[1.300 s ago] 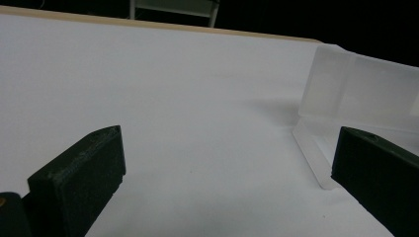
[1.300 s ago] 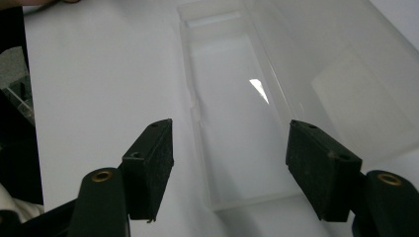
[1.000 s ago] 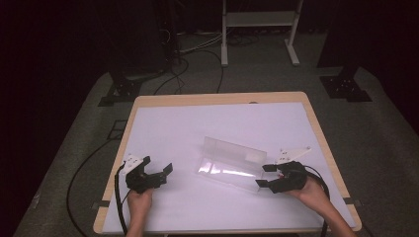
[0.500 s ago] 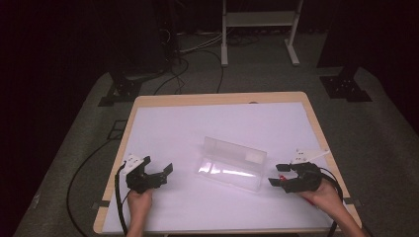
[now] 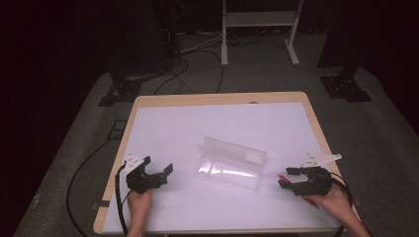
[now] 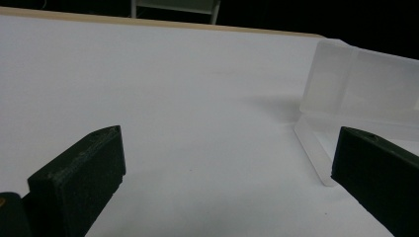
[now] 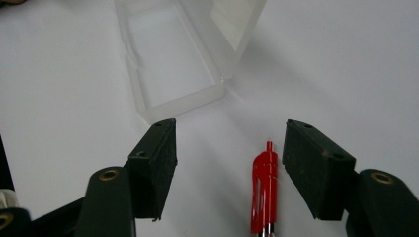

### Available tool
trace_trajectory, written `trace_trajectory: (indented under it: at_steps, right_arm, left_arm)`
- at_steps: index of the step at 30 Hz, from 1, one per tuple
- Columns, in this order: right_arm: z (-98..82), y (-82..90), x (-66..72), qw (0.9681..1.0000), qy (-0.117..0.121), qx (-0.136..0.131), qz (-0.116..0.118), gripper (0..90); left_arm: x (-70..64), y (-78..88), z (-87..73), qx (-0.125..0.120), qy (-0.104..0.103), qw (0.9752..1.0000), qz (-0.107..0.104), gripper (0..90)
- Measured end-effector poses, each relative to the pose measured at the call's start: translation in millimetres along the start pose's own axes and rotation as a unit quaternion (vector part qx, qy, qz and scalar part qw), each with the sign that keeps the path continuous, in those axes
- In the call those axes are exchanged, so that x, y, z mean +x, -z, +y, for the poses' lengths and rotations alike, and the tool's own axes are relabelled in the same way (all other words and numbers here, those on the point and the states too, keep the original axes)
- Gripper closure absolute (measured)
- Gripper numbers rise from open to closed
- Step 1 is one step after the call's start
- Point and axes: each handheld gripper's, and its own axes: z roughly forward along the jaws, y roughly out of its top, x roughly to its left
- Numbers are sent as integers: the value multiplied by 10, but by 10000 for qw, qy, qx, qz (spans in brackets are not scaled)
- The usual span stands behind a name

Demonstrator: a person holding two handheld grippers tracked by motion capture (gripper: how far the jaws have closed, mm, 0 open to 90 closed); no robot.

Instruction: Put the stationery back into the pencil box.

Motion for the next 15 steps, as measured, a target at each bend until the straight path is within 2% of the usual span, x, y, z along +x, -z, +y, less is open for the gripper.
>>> trace_trajectory:
  at_steps: [10, 15]
  right_arm:
    - [-132, 33, -31, 9998, -103, 89, -123, 397]
    - [-226, 74, -67, 9994, -251, 73, -223, 424]
  left_arm:
    - [-2, -1, 0, 3, 8, 10000, 10, 0]
    - [-5, -1, -1, 27, -6, 10000, 10, 0]
